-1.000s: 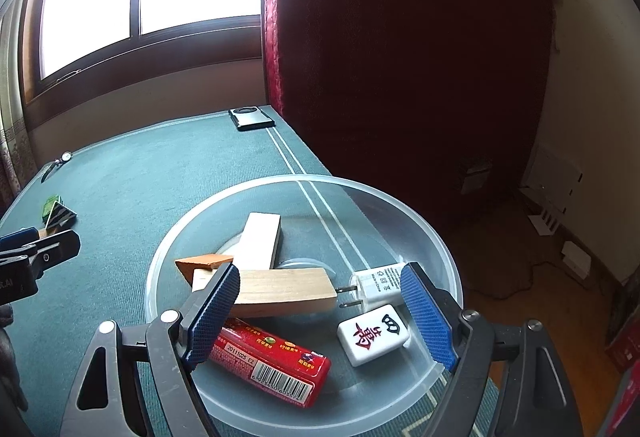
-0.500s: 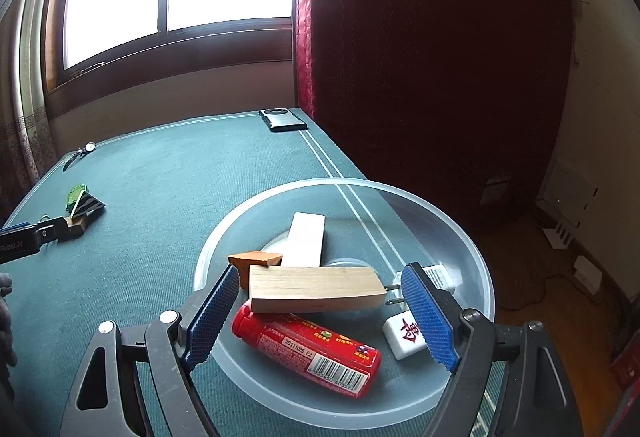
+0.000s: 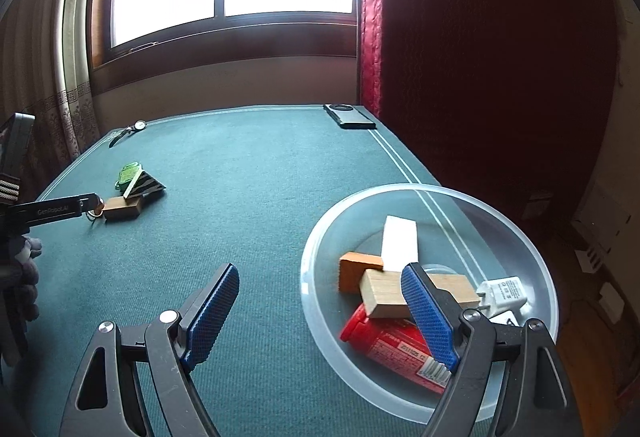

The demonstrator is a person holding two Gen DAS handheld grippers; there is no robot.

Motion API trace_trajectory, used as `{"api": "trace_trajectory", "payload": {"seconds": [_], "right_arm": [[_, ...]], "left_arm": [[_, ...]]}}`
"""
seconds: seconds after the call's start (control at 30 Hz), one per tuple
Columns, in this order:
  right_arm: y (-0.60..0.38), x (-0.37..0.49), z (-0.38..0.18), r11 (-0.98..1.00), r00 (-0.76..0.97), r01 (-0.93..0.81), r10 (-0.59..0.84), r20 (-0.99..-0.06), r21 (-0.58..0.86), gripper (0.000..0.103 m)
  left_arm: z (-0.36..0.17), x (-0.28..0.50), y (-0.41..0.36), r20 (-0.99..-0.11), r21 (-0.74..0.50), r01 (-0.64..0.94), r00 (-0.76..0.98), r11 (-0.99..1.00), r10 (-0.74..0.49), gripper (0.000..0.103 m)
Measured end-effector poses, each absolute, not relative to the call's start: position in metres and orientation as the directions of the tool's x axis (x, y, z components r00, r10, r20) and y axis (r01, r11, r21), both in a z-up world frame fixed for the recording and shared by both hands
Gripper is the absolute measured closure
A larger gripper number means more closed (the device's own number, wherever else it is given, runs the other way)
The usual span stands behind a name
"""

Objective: Organize rigid objects
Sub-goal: 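Grasp the brass ornament with the left gripper while the right moves to the white triangle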

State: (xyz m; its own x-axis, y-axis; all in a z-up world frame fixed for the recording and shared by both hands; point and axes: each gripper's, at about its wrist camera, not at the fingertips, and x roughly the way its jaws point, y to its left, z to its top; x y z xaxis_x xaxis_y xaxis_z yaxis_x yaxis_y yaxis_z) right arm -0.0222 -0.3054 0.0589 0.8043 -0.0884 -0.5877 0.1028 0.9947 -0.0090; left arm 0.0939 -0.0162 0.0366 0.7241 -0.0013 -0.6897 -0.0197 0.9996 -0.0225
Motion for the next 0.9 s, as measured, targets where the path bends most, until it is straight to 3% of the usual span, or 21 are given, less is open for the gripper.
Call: {"api": "trace_trajectory", "payload": {"seconds": [0.4, 0.63, 0.9], "right_arm": [[-0.266, -0.001, 0.052, 0.999, 0.761, -0.029, 0.032, -0.648, 0.016, 0.017], [-0.248, 0.007, 0.052, 0.997, 0.751, -0.075, 0.064, -0.657, 0.011, 0.017], [-0.235, 0.022, 0.047, 0.994, 0.726, -0.105, 0.092, -0.682, 0.023, 0.017]], "left_arm": [[0.02, 0.122, -0.002, -0.722, -0.034, -0.034, 0.691, 0.999, -0.001, 0.008], [0.018, 0.126, 0.006, -0.729, -0.078, -0.031, 0.683, 0.996, -0.036, 0.025], [0.016, 0.127, 0.013, -0.733, -0.098, -0.044, 0.679, 0.994, -0.042, 0.027]]}}
